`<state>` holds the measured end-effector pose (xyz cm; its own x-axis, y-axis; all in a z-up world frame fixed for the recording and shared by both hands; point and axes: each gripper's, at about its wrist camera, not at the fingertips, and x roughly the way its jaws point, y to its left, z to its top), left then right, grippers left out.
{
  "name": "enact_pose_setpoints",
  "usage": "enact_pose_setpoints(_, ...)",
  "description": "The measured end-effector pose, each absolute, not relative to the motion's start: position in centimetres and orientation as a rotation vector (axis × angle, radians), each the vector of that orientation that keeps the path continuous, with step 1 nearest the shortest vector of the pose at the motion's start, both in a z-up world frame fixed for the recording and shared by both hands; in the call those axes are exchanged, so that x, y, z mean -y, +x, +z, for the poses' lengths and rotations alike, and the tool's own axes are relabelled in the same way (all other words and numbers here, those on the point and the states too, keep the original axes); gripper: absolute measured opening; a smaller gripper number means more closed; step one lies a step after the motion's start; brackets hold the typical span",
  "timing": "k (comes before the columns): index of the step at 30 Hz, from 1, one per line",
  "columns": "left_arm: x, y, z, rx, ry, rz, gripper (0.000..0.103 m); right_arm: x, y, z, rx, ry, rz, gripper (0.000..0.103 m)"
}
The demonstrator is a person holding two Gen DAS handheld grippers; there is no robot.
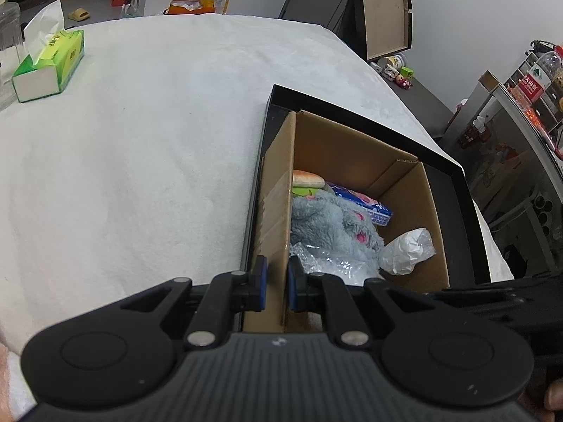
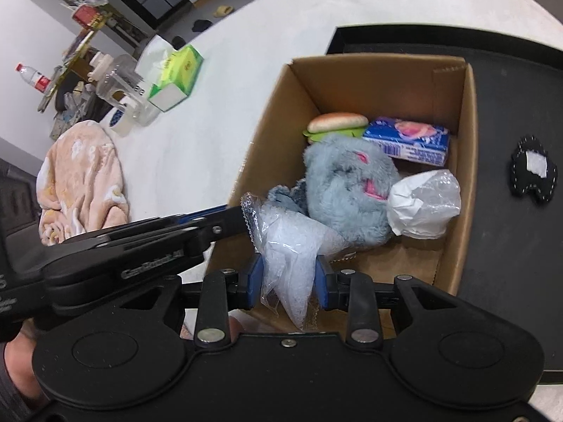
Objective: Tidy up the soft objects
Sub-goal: 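Carry the clear pellet bag into the box and open the right gripper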
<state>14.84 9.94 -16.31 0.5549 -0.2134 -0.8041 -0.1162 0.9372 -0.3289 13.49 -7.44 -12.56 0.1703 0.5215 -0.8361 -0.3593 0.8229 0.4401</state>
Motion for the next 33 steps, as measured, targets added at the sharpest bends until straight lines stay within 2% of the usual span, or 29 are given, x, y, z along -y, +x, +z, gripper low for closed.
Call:
enact_pose_setpoints(5, -10.1, 14.9, -16.4, -0.984, -0.372, -0.062, 0.011, 7.4, 13.8, -13.3, -1.302, 0.135, 0.616, 0.039)
enact_pose_setpoints(7, -10.2, 14.9, -16.4, -0.986, -0.374, -0.063, 0.011, 7.6, 13.7, -13.2, -1.298, 0.141, 0.614, 0.051)
enact_pose_setpoints(10, -10.2, 15.0, -16.4, -0.985, -0.374, -0.066, 0.011, 8.0, 13.6, -12.6, -1.273, 0.154, 0.617, 0.057)
enact_pose_setpoints(33, -8.9, 14.9, -15.6, -0.999, -0.289, -0.023, 0.014, 12.2, 13.2, -8.5, -1.06, 0.176, 0.592, 0.057)
